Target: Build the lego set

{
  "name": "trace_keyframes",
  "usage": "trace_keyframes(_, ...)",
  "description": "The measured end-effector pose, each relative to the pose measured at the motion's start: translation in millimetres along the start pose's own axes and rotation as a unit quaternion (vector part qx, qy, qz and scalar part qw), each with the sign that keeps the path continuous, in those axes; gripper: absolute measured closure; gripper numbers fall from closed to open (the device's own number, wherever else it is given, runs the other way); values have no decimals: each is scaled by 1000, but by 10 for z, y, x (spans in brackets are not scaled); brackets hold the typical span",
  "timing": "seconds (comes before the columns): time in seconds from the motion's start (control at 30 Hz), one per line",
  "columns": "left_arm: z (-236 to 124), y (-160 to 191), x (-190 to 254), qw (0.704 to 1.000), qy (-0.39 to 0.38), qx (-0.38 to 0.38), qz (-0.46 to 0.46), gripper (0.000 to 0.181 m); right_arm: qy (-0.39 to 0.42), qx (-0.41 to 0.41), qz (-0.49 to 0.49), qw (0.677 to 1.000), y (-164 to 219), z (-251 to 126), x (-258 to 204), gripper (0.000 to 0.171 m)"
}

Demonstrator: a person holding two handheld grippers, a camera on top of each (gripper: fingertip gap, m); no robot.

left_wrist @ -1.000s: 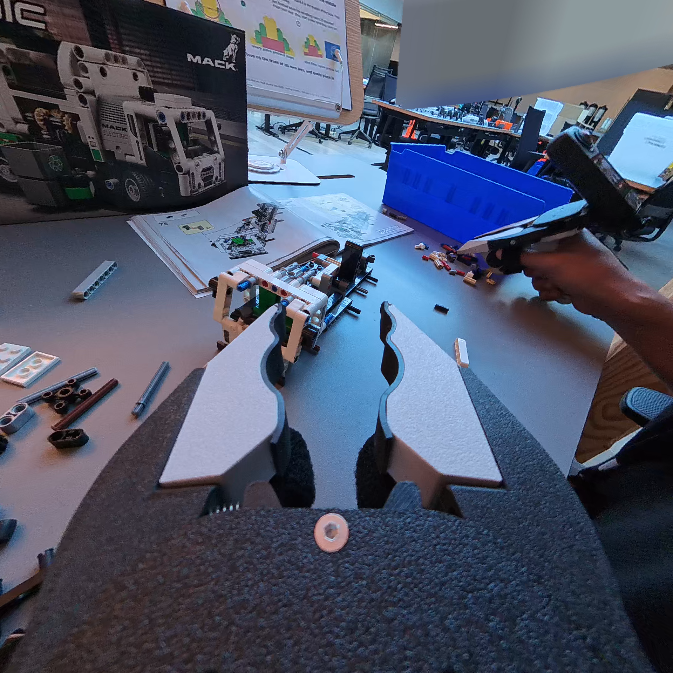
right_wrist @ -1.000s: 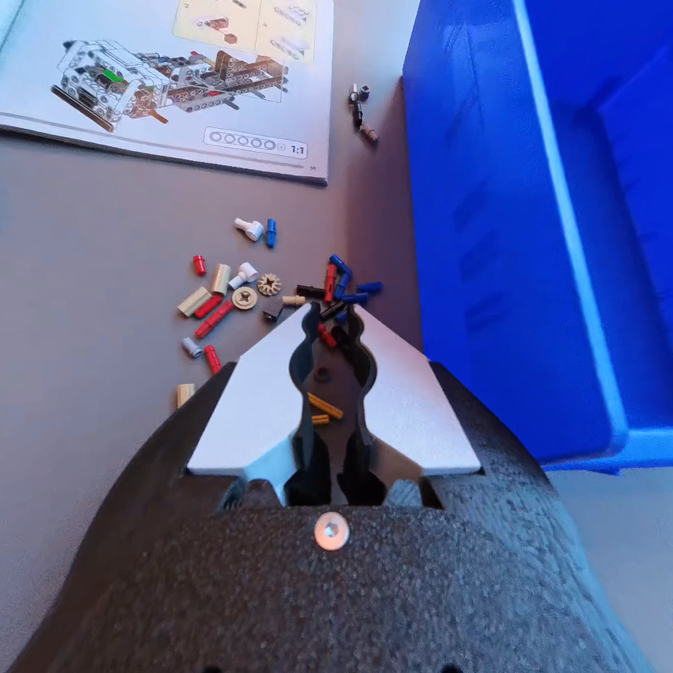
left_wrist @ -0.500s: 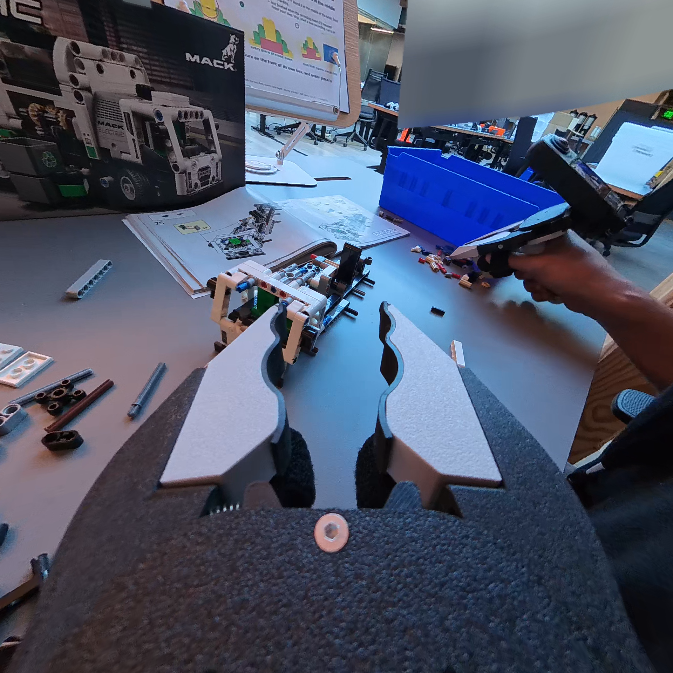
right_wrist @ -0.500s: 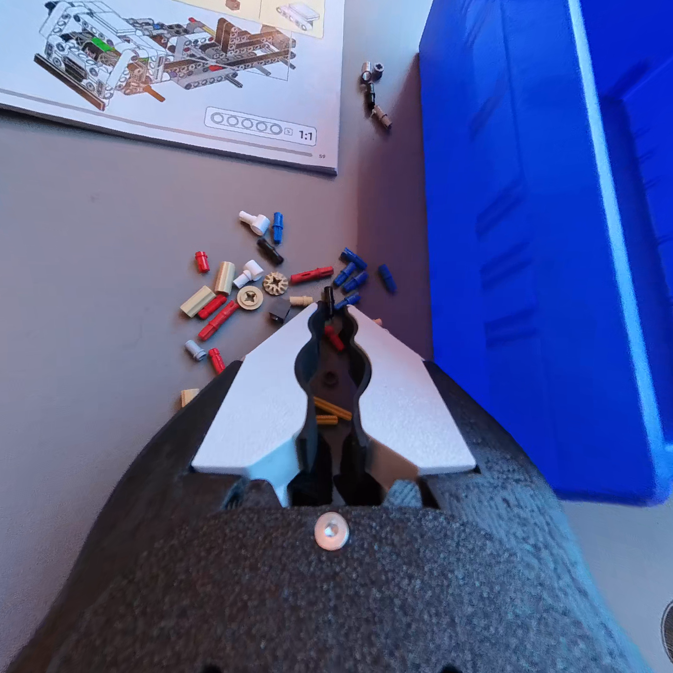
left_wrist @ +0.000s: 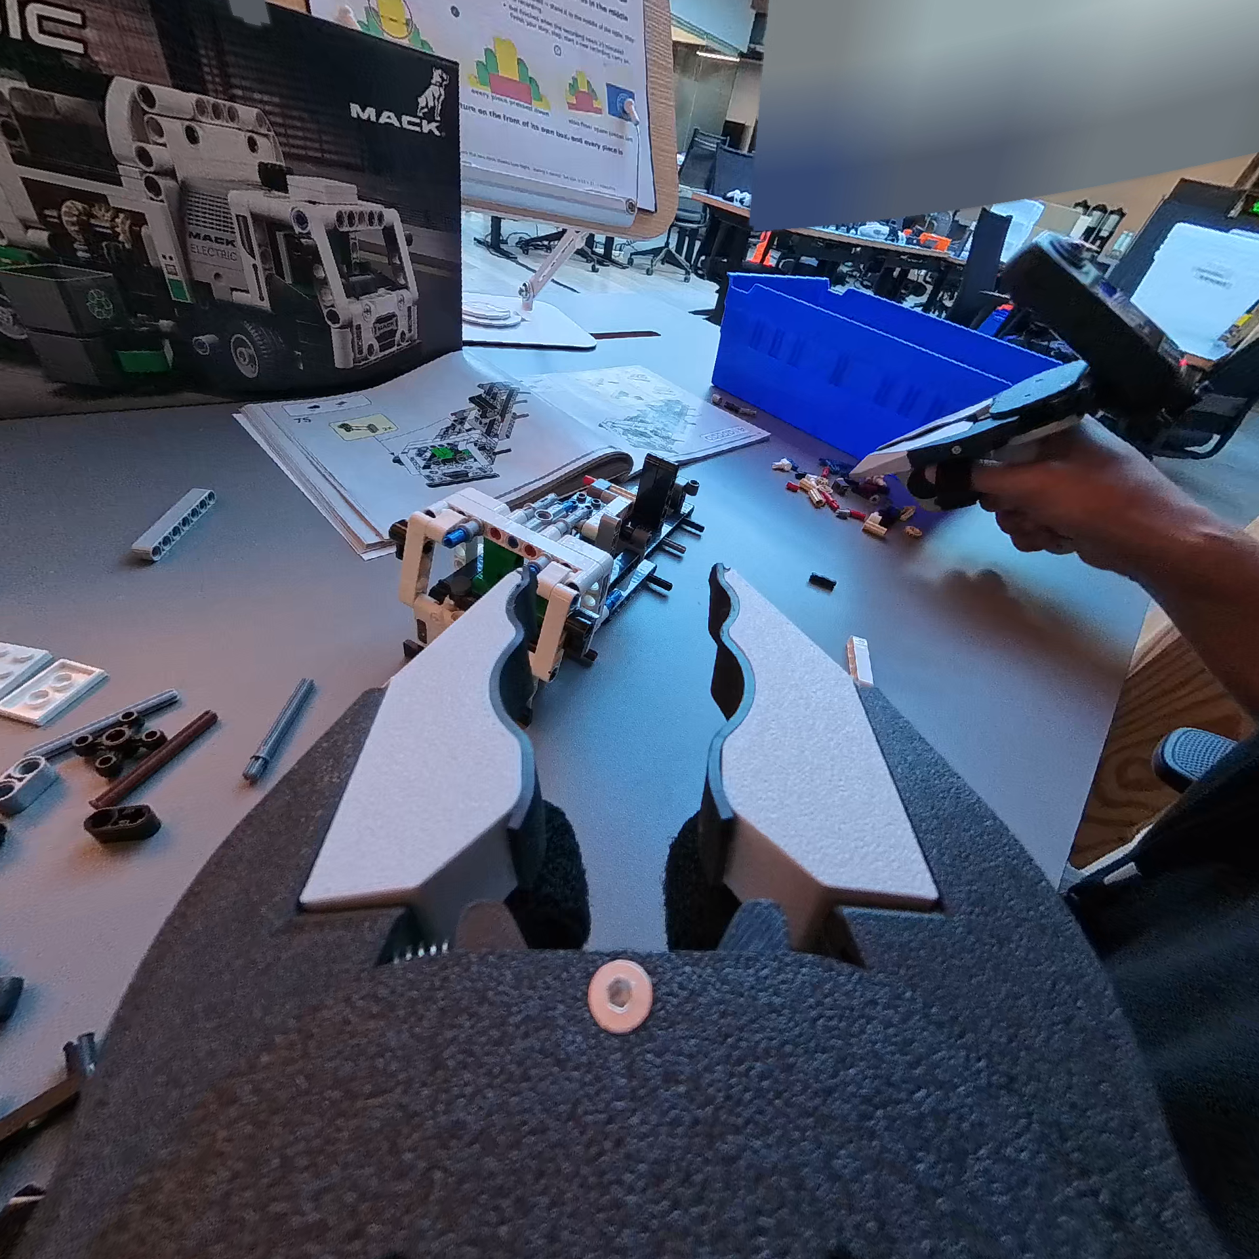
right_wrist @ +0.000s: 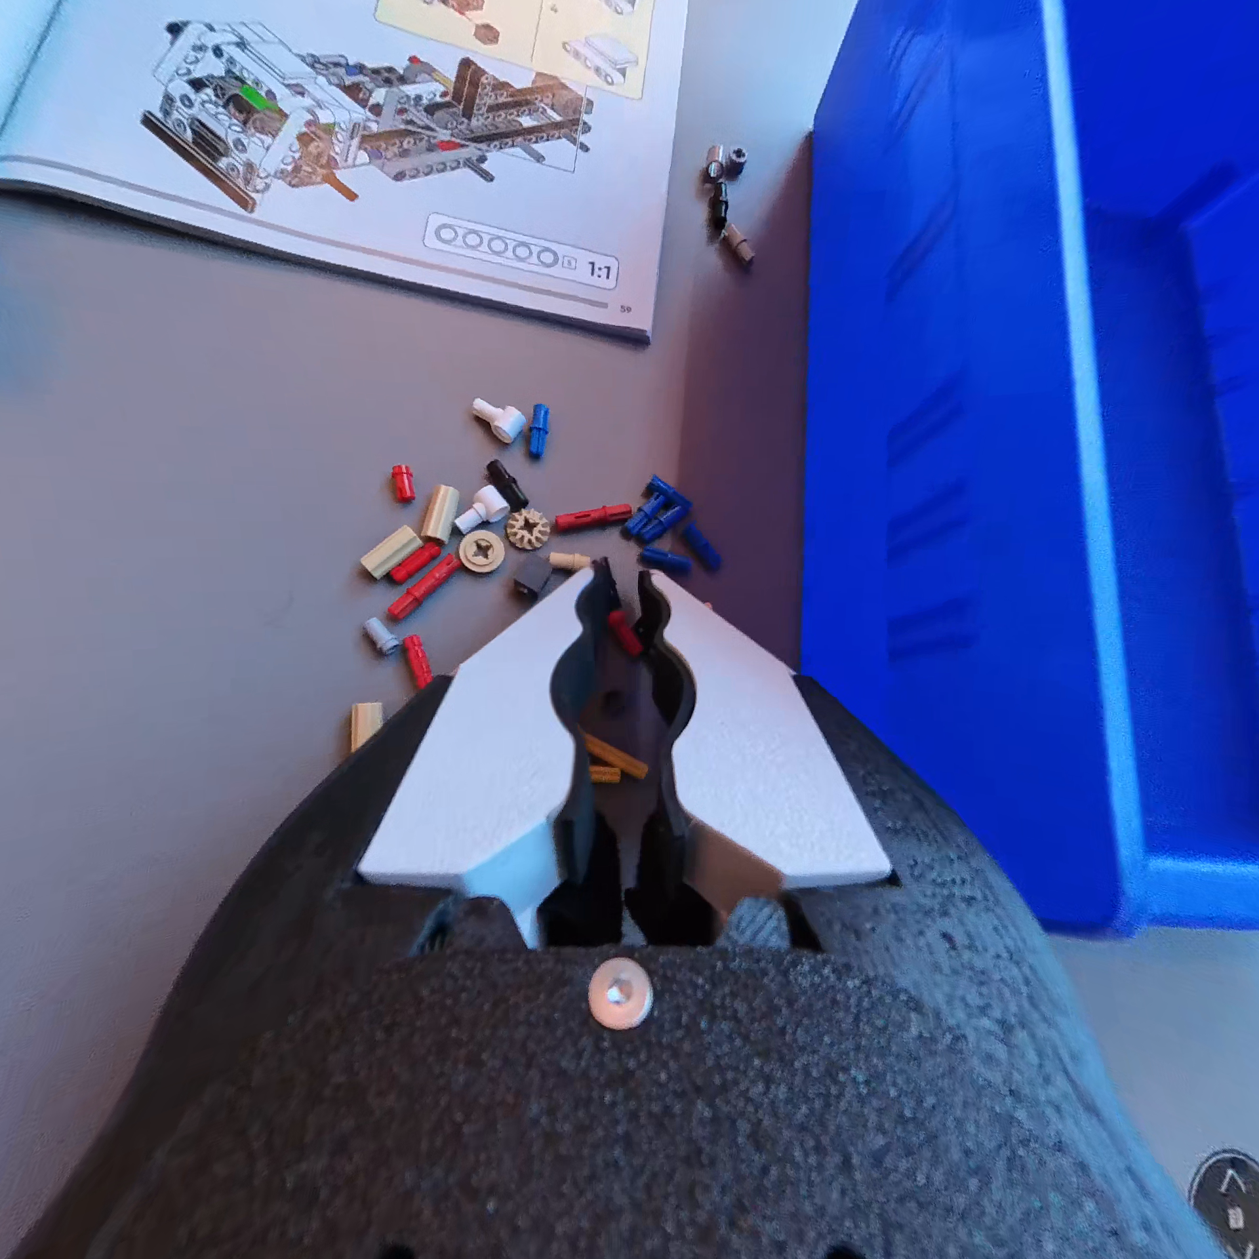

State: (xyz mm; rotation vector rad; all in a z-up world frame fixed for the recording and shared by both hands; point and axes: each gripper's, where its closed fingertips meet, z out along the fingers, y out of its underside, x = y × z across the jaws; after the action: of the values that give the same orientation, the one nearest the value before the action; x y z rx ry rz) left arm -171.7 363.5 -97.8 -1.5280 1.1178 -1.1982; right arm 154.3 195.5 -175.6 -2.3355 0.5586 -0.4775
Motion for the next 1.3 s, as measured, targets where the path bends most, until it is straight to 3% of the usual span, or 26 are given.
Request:
trace_keyframes(0.37, 0, -1, -11, 1000, -7, 1, 3, 132, -32, -21, -5, 999, 51, 57, -52, 167)
trace_keyframes(0.57, 11, 12, -9, 1000, -12, -4, 9, 132, -29, 33, -12, 999, -101, -97, -84, 168)
trace_keyframes(0.73, 49, 64, 19, 999, -14, -22, 25, 133, -162, 118, -36, 979, -344, -448, -694, 167)
trace_keyframes(0.93, 82, 110, 26, 999, -19, -38, 35, 133, -359, 127, -115, 917, -93, -795, -1725, 167)
trace_keyframes(1.17, 109, 148, 35, 997, -27, -50, 51, 134, -328, 101, -94, 935, 104, -717, -1807, 167)
trace_keyframes(1.3, 119, 164, 50, 996, -32, -55, 65, 133, -312, 86, -129, 937, 180, -688, -1842, 167)
